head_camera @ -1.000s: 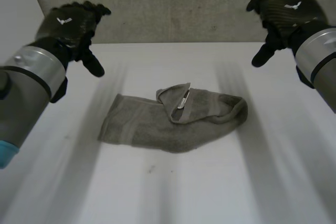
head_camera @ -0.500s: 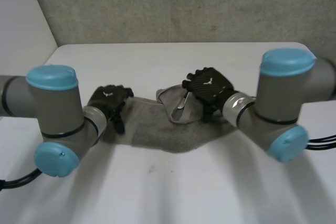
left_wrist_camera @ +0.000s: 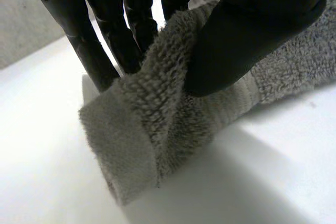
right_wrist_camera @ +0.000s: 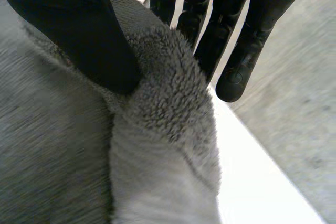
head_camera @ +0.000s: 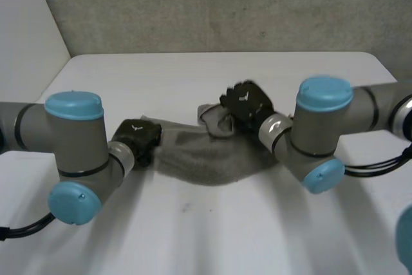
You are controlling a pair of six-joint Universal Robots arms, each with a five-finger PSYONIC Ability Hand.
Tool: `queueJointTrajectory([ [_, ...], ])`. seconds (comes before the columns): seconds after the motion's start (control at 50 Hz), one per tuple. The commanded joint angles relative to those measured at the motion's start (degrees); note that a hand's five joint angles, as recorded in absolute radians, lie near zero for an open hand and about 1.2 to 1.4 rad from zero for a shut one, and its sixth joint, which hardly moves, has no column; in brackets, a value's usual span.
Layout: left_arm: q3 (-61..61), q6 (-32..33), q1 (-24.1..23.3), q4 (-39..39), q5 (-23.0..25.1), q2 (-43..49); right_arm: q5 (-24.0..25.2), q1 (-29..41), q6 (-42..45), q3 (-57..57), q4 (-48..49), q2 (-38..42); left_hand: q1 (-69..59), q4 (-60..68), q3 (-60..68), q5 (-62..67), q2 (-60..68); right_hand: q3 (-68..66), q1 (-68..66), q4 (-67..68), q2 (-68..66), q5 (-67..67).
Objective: Fold the towel.
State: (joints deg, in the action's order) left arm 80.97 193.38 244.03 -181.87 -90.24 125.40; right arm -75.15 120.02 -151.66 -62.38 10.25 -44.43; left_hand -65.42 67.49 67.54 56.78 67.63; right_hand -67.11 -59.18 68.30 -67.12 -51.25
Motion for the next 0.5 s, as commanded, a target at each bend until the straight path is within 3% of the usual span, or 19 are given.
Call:
queueJointTrajectory([
  [0.02,0.33,-0.29,-0.22,-0.86,-0.12,-8.33,-2.72,-1.79,-6.36,-1.59,-0.49,-13.11,-14.58,12.51,12.46,13.22,12.37,-12.89,-20.82,11.7,-12.88,-18.75],
  [0.18,8.57,0.15,-0.22,-1.65,0.23,-21.67,-4.22,-6.36,-7.16,-7.13,-9.0,-22.79,-14.58,12.51,12.46,13.22,12.37,-12.89,-20.82,11.7,-12.88,-18.75],
  [0.36,22.83,2.26,-3.74,-0.07,0.5,-27.23,-5.54,-10.68,-3.38,-13.64,-23.79,-22.81,-11.41,9.34,9.29,10.04,9.19,-12.89,-20.82,11.7,-12.88,-18.75],
  [0.4,24.94,3.93,-5.23,0.99,0.5,-27.41,-6.15,-11.29,-1.18,-15.31,-26.51,-22.54,-3.84,1.77,1.72,2.47,1.63,-12.89,-20.82,11.7,-12.88,-18.75],
  [0.44,26.69,7.08,-7.51,4.14,0.5,-27.49,-6.94,-13.57,2.14,-19.07,-28.01,-23.07,13.05,-15.12,-15.17,-14.42,-15.26,-12.89,-20.82,11.7,-12.88,-18.75],
  [0.46,26.7,7.1,-7.52,4.15,0.5,-27.49,-6.94,-13.58,2.16,-19.09,-28.01,-23.07,13.15,-15.22,-15.27,-14.51,-15.36,-12.89,-20.82,11.7,-12.88,-18.75],
  [0.5,25.91,9.02,-8.92,7.22,0.59,-27.58,-7.29,-14.72,3.56,-21.37,-25.03,-23.24,34.1,-36.16,-36.21,-35.46,-36.31,-12.89,-20.82,11.7,-12.88,-18.75],
])
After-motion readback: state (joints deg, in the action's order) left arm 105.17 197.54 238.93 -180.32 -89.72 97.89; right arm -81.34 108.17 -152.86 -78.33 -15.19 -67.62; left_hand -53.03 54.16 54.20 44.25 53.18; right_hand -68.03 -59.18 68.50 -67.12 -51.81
